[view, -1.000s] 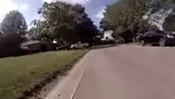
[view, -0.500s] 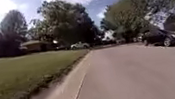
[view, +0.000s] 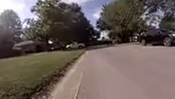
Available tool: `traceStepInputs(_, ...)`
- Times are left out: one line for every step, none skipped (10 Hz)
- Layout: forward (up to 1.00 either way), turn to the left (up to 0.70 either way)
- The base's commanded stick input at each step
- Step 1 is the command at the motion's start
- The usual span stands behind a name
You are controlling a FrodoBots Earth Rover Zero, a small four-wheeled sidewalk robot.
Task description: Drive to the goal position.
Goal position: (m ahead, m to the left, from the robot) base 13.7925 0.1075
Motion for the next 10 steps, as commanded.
traceStepInputs(1.0, 0.0)
traceStepInputs(1.0, 0.0)
traceStepInputs(1.0, 0.0)
traceStepInputs(1.0, 0.0)
traceStepInputs(1.0, 0.0)
traceStepInputs(1.0, 0.0)
traceStepInputs(1.0, 0.0)
traceStepInputs(1.0, -0.13)
traceStepInputs(1.0, -0.38)
traceStepInputs(1.0, -0.2)
